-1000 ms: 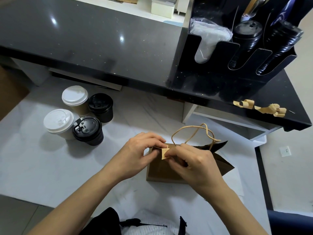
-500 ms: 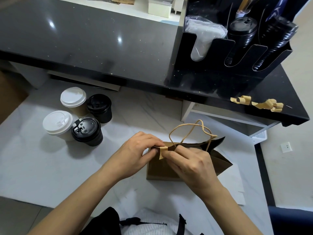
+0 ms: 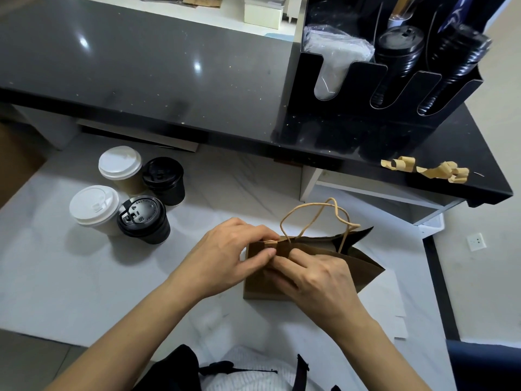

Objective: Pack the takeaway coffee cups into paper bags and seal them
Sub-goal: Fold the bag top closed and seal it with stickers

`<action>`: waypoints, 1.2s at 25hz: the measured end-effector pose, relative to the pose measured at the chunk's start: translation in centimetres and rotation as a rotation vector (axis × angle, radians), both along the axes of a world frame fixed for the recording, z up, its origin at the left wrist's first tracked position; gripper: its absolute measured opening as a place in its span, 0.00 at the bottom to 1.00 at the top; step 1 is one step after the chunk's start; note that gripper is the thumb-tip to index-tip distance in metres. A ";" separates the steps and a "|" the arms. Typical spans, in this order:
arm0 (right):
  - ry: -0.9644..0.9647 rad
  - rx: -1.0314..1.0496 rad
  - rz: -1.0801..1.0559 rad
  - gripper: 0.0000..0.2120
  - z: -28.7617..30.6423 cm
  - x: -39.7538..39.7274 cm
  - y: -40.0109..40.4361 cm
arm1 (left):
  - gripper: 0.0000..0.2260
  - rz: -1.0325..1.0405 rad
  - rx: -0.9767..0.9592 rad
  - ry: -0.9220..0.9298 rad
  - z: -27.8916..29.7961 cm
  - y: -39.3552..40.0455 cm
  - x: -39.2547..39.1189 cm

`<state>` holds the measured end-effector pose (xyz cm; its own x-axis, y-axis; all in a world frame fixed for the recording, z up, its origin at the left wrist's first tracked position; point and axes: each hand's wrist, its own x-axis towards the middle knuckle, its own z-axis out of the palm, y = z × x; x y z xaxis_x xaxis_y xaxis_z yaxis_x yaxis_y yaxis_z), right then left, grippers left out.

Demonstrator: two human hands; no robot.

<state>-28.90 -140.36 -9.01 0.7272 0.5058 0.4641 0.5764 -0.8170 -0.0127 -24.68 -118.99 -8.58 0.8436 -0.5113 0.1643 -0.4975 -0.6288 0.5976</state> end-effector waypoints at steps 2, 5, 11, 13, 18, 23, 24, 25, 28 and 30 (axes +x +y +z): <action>-0.007 0.013 -0.006 0.07 -0.1 -0.1 0.1 | 0.13 0.013 0.046 -0.082 0.1 -0.4 0.2; -0.023 0.033 -0.030 0.08 -0.2 -0.2 0.0 | 0.13 0.028 0.087 -0.232 -0.3 -0.7 0.5; -0.005 0.086 -0.042 0.08 -0.6 -0.5 -0.2 | 0.12 0.011 0.116 -0.309 -0.4 -0.4 0.6; 0.014 0.122 -0.042 0.09 -0.7 -0.5 -0.4 | 0.11 0.023 0.124 -0.277 -0.4 -0.4 0.8; 0.028 0.158 -0.044 0.10 -0.8 -0.6 -0.8 | 0.10 0.015 0.085 -0.188 -0.5 -0.5 0.7; 0.019 0.213 -0.100 0.07 -0.7 -0.8 -2.0 | 0.11 0.045 0.065 -0.160 -0.6 -0.1 0.8; 0.012 0.228 -0.112 0.07 -0.5 -1.0 -2.5 | 0.11 0.057 0.054 -0.157 -0.6 0.1 1.0; 0.003 0.242 -0.132 0.06 -0.2 -1.1 -3.0 | 0.11 0.066 0.043 -0.153 -0.4 0.4 1.1; -0.054 0.315 -0.227 0.04 0.7 -1.3 -4.6 | 0.11 0.075 0.046 -0.159 0.0 1.3 1.4; -0.064 0.381 -0.258 0.05 1.1 -1.0 -5.9 | 0.11 0.087 0.067 -0.189 0.0 1.9 1.7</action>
